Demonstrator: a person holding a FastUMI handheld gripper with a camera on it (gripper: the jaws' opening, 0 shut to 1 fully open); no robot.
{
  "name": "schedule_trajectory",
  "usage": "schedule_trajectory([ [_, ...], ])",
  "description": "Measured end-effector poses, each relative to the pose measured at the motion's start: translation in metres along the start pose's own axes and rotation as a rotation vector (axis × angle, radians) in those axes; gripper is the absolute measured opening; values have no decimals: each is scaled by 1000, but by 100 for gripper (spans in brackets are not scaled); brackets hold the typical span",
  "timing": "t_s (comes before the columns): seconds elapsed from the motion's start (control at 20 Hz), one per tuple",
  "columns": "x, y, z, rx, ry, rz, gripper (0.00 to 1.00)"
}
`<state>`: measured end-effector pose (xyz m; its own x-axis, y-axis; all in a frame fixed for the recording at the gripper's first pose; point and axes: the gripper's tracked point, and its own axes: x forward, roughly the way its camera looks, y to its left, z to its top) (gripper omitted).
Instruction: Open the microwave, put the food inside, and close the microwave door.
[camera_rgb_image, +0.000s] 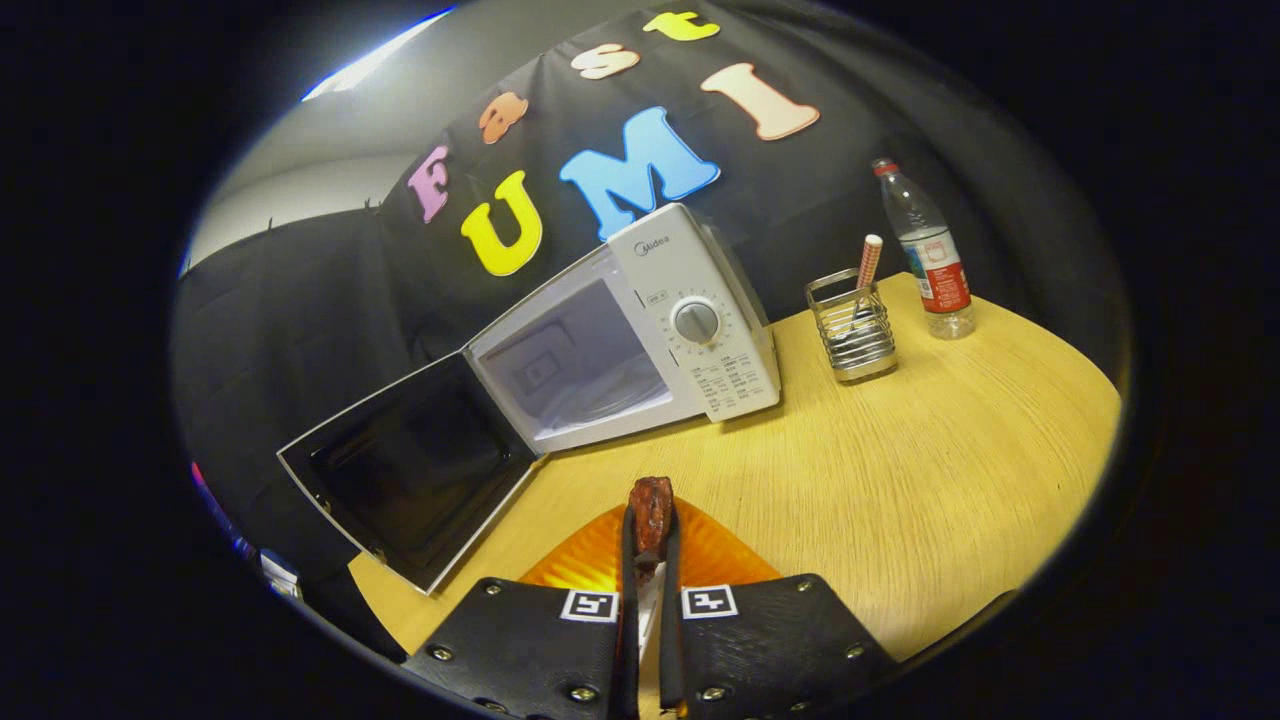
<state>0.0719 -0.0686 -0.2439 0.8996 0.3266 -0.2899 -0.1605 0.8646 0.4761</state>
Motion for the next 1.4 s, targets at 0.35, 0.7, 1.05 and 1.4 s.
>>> schedule_trajectory([
  [0.35,-13,25,20,-42,-57,-36,8],
  [0.7,11,82,51,-49,-85,6,8],
  [1.05,93,138,66,29,-64,61,8],
  [1.4,193,150,75,113,-70,-6,8],
])
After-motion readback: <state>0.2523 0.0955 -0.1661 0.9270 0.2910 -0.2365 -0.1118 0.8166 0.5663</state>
